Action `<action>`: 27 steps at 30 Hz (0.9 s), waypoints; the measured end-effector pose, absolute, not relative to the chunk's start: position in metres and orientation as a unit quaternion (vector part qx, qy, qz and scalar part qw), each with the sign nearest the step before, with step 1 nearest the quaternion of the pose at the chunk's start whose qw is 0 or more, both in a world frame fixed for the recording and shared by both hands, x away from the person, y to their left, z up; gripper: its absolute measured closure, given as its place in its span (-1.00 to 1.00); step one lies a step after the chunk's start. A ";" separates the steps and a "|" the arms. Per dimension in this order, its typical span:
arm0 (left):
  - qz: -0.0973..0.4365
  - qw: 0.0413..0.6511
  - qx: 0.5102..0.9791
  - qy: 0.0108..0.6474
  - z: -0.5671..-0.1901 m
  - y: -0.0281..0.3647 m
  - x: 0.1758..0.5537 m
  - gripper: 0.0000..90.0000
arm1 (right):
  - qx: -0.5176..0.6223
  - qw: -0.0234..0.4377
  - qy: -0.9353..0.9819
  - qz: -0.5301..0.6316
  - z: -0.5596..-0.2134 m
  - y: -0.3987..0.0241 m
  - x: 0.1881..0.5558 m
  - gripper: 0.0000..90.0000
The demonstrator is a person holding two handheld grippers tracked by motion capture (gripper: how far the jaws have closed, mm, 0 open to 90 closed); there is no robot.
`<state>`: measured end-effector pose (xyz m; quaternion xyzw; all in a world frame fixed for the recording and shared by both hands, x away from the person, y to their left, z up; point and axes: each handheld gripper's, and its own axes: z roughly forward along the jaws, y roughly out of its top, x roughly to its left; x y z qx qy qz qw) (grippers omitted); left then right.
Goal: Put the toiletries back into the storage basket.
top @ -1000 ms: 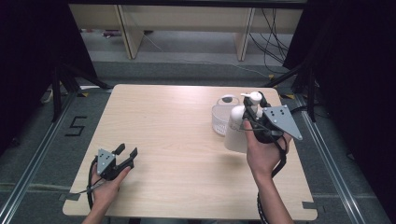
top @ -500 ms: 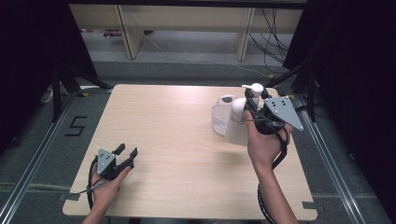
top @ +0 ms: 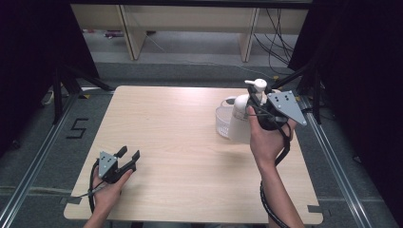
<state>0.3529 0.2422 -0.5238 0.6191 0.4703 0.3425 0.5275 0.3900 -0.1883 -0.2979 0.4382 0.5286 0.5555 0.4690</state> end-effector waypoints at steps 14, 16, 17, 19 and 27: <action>0.342 0.526 0.620 0.471 -0.524 0.242 0.353 -0.04 | 0.439 0.475 0.523 0.554 -0.289 -0.191 0.402 0.33; 0.342 0.526 0.620 0.471 -0.524 0.242 0.353 -0.04 | 0.438 0.478 0.521 0.556 -0.289 -0.191 0.403 0.33; 0.342 0.526 0.620 0.471 -0.524 0.242 0.353 -0.04 | 0.442 0.473 0.522 0.555 -0.288 -0.190 0.403 0.33; 0.342 0.526 0.620 0.472 -0.524 0.242 0.353 -0.04 | 0.439 0.477 0.519 0.557 -0.287 -0.190 0.406 0.33; 0.341 0.528 0.618 0.473 -0.524 0.242 0.353 -0.04 | 0.441 0.475 0.519 0.558 -0.289 -0.192 0.411 0.33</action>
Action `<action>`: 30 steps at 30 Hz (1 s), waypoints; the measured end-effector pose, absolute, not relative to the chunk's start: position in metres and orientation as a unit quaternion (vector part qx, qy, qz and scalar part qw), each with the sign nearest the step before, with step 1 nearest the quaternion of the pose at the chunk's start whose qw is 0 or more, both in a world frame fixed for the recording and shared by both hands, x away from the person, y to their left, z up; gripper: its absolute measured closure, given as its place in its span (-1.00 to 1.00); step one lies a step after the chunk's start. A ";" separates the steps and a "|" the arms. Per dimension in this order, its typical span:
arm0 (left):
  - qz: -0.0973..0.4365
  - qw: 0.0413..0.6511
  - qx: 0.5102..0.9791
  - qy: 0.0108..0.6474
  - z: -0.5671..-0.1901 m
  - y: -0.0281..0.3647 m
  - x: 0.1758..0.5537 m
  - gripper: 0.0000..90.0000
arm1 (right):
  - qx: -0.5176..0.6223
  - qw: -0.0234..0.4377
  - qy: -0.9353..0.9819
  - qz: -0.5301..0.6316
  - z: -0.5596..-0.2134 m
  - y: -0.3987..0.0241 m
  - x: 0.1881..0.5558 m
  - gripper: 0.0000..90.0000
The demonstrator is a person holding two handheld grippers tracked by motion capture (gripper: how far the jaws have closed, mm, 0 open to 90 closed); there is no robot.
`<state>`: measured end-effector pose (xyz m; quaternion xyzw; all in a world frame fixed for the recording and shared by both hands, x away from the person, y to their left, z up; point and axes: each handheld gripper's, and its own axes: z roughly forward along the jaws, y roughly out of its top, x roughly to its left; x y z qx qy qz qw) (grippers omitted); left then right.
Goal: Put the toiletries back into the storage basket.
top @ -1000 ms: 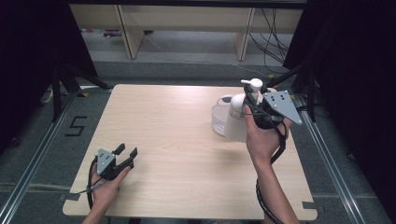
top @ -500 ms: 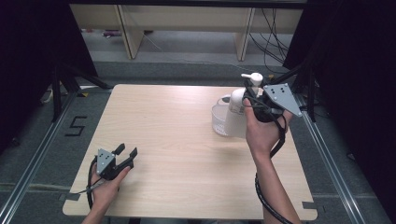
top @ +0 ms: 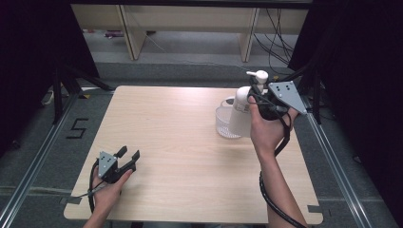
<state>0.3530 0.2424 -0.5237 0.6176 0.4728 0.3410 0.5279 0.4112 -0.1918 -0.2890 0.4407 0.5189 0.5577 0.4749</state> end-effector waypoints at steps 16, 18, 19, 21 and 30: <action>0.341 0.526 0.620 0.472 -0.524 0.242 0.353 -0.04 | 0.432 0.486 0.513 0.560 -0.285 -0.193 0.422 0.33; 0.341 0.526 0.620 0.472 -0.524 0.242 0.353 -0.04 | 0.434 0.485 0.510 0.562 -0.284 -0.191 0.422 0.33; 0.341 0.526 0.620 0.472 -0.524 0.242 0.353 -0.04 | 0.434 0.485 0.510 0.562 -0.284 -0.191 0.422 0.33; 0.341 0.527 0.619 0.472 -0.524 0.242 0.353 -0.04 | 0.431 0.485 0.511 0.563 -0.281 -0.190 0.423 0.33; 0.340 0.529 0.616 0.474 -0.524 0.243 0.353 -0.04 | 0.428 0.487 0.511 0.564 -0.276 -0.185 0.431 0.33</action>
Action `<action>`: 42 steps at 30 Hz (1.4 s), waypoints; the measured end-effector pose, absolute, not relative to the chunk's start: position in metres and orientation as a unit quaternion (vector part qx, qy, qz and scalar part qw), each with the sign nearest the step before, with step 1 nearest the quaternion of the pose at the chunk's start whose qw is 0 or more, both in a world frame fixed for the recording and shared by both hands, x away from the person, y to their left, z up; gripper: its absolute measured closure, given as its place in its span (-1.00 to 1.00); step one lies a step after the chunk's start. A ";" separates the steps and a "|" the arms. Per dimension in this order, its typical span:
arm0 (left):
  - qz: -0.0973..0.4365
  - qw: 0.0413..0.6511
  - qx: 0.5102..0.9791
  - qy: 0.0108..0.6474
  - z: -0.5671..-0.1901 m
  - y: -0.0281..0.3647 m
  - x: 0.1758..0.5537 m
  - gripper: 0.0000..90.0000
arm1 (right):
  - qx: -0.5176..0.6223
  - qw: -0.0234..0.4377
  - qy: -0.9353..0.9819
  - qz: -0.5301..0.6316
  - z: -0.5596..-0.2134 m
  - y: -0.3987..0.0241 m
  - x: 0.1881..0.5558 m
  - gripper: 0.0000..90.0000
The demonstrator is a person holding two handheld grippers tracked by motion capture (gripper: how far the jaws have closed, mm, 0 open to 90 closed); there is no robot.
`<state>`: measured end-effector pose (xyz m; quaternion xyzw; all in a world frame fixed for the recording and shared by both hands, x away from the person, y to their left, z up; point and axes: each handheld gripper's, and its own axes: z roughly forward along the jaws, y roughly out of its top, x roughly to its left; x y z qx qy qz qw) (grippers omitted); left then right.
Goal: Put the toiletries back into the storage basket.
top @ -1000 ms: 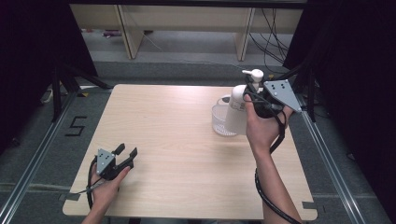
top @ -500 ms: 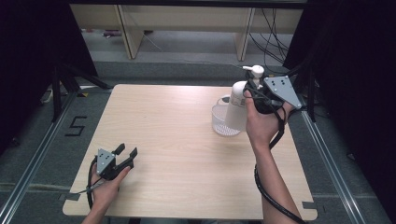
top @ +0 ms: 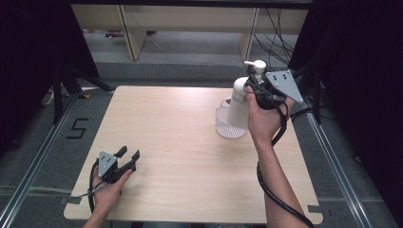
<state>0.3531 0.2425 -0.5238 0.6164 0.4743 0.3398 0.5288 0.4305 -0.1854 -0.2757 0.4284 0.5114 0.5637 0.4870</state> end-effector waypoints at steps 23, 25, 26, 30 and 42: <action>0.340 0.529 0.616 0.474 -0.524 0.242 0.353 -0.04 | 0.431 0.483 0.516 0.561 -0.271 -0.177 0.445 0.33; 0.340 0.529 0.616 0.474 -0.524 0.243 0.353 -0.04 | 0.427 0.487 0.514 0.563 -0.271 -0.178 0.447 0.33; 0.339 0.529 0.617 0.473 -0.524 0.243 0.353 -0.04 | 0.431 0.484 0.514 0.563 -0.271 -0.177 0.448 0.33; 0.340 0.530 0.616 0.474 -0.524 0.243 0.353 -0.04 | 0.428 0.485 0.517 0.561 -0.271 -0.176 0.451 0.33; 0.340 0.530 0.616 0.473 -0.524 0.243 0.353 -0.04 | 0.432 0.482 0.519 0.559 -0.270 -0.174 0.460 0.33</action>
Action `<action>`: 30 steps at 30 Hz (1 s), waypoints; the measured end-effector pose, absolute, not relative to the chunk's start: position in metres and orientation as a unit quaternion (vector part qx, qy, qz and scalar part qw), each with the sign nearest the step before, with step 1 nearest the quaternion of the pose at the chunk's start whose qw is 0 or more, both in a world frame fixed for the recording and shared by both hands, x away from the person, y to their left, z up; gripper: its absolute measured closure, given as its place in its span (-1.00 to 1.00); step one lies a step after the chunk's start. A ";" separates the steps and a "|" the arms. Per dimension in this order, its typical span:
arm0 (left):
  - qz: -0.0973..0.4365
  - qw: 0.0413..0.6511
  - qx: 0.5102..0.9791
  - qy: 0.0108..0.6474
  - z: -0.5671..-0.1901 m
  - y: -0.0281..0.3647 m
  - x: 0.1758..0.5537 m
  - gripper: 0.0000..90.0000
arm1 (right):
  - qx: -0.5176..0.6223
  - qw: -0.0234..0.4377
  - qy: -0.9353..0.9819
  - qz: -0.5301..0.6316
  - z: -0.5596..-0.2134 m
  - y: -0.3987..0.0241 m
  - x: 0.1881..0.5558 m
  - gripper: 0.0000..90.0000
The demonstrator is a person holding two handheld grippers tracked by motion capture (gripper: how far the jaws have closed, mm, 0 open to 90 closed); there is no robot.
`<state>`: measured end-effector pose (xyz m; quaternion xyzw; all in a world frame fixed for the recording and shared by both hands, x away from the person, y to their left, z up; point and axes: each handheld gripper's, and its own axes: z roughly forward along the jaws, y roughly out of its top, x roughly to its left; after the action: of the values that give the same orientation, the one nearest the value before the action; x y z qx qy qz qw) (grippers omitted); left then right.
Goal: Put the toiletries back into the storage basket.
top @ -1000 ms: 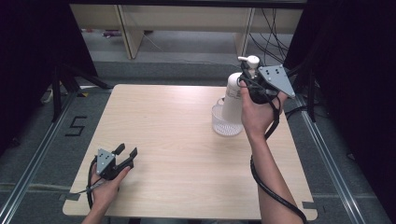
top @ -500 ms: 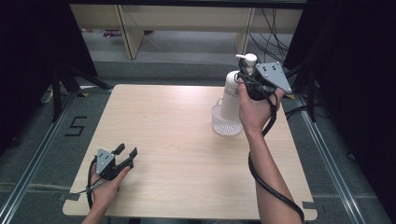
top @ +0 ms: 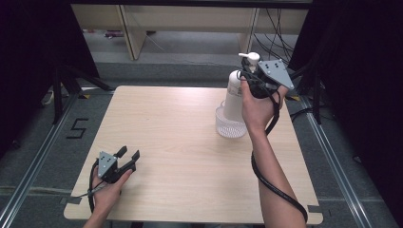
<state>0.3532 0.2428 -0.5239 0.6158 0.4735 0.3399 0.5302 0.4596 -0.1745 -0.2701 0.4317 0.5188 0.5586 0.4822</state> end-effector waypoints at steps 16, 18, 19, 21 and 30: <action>0.339 0.529 0.617 0.474 -0.524 0.243 0.353 -0.04 | 0.439 0.481 0.520 0.553 -0.273 -0.174 0.470 0.33; 0.339 0.531 0.616 0.473 -0.524 0.243 0.353 -0.04 | 0.442 0.475 0.521 0.555 -0.274 -0.173 0.471 0.33; 0.339 0.530 0.616 0.473 -0.524 0.243 0.353 -0.04 | 0.441 0.478 0.521 0.553 -0.274 -0.174 0.471 0.33; 0.339 0.530 0.616 0.473 -0.524 0.243 0.353 -0.04 | 0.443 0.476 0.520 0.554 -0.274 -0.173 0.472 0.33; 0.339 0.537 0.613 0.470 -0.525 0.243 0.354 -0.04 | 0.447 0.472 0.526 0.548 -0.278 -0.174 0.477 0.33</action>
<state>0.3544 0.2430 -0.5246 0.6133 0.4696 0.3393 0.5369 0.4770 -0.1736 -0.2780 0.4469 0.5264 0.5484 0.4716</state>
